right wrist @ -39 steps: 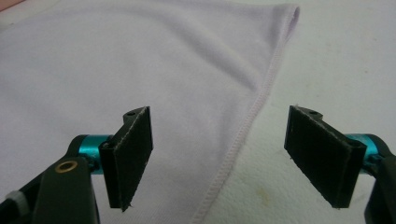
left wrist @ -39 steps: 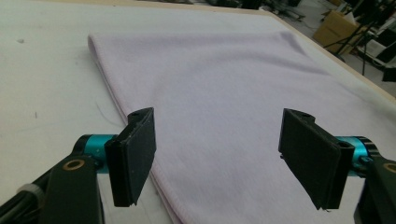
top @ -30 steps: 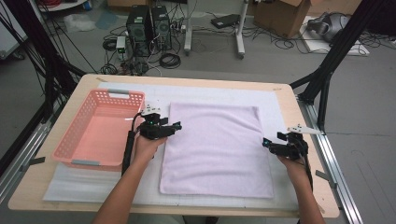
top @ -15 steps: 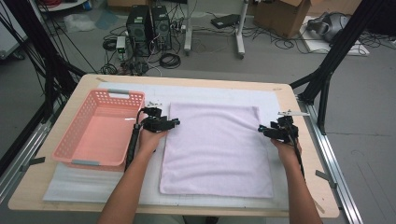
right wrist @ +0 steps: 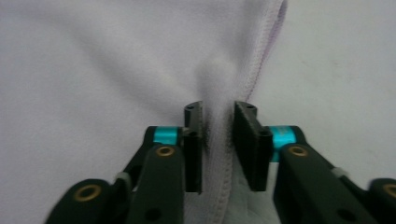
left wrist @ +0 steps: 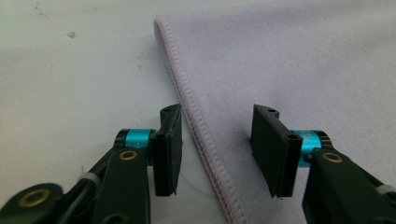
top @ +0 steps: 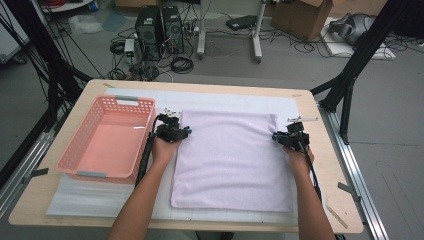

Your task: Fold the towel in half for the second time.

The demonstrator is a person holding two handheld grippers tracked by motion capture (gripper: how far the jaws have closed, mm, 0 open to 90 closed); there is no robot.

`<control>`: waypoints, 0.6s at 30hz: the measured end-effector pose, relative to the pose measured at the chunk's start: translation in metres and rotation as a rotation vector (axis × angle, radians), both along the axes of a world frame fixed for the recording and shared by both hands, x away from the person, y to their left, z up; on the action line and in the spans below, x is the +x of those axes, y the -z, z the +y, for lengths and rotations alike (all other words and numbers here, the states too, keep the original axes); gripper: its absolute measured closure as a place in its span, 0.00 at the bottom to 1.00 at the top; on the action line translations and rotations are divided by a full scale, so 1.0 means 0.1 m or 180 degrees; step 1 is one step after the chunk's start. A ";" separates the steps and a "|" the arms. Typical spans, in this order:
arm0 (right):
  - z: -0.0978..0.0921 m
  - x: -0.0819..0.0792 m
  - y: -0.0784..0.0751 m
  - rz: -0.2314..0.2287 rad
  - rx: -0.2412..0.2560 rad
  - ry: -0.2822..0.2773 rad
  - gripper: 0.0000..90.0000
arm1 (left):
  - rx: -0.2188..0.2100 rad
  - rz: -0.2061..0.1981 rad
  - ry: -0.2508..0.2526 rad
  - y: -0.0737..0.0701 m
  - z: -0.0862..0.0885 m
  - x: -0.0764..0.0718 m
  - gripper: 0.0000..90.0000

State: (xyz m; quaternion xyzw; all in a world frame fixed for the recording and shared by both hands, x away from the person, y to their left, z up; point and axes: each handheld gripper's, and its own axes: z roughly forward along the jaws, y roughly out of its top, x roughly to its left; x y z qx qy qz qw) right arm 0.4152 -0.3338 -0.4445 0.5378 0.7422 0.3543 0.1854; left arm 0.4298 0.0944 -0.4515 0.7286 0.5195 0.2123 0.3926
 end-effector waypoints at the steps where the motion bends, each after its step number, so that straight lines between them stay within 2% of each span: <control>1: 0.00 0.00 0.00 0.0009 0.0030 -0.0005 0.89 | -0.0012 -0.0006 -0.0014 0.00 0.01 0.00 0.66; 4: 0.00 0.00 0.00 0.0023 0.0089 -0.0001 0.91 | -0.0090 0.0016 0.0100 0.00 0.01 0.00 0.81; 5: 0.00 0.00 0.00 0.0026 0.0093 -0.0005 0.92 | -0.0089 0.0007 0.0125 0.00 -0.01 -0.01 0.89; 6: 0.00 0.00 0.00 0.0025 0.0092 -0.0008 0.92 | -0.0054 0.0001 0.0144 0.00 -0.02 -0.01 0.91; 14: -0.01 -0.01 -0.01 -0.0012 0.0059 -0.0018 0.94 | -0.0485 0.0155 0.0094 0.01 0.09 0.03 0.94; 18: -0.02 -0.02 -0.06 -0.0115 0.0089 0.0029 0.95 | -0.0656 0.0034 0.0020 -0.08 0.12 0.01 0.95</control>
